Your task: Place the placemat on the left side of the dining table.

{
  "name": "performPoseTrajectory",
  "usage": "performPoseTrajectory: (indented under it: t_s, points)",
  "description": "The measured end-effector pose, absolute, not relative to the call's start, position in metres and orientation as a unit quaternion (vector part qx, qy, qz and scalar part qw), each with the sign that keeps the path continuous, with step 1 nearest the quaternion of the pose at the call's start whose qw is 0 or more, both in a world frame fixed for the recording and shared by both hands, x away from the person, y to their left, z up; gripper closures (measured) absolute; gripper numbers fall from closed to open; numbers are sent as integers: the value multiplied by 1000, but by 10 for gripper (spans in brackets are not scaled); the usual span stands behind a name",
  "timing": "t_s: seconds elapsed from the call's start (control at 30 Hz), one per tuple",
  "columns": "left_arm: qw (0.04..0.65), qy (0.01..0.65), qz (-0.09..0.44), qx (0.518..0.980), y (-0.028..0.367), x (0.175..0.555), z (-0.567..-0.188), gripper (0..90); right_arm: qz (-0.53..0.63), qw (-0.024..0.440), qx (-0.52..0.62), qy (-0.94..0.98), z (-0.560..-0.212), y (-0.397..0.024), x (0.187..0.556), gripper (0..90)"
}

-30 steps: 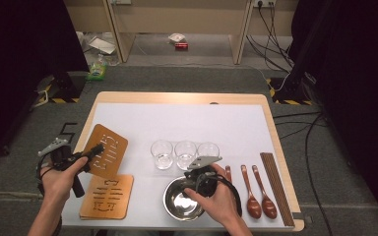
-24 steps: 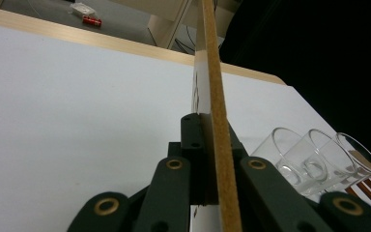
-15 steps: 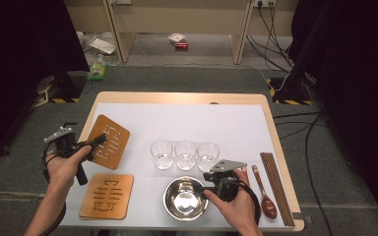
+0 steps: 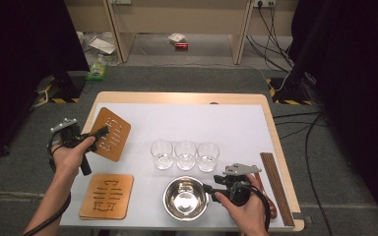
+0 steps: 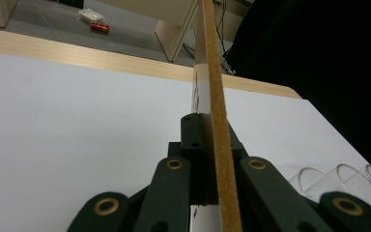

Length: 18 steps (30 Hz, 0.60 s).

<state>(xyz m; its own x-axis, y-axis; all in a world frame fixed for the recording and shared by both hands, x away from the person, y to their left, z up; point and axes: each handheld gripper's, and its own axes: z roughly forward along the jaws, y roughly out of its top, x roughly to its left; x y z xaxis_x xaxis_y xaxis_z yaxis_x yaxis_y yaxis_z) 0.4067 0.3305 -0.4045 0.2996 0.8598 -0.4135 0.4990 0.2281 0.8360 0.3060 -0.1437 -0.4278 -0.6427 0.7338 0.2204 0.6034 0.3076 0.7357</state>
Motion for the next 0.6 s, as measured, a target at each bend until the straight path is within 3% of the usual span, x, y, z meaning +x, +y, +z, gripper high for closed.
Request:
performPoseTrajectory:
  t_s: [0.6]
  points:
    - [529, 580, 171, 596, 324, 442, -404, 859, 419, 78, 427, 797, -430, -152, 306, 461]
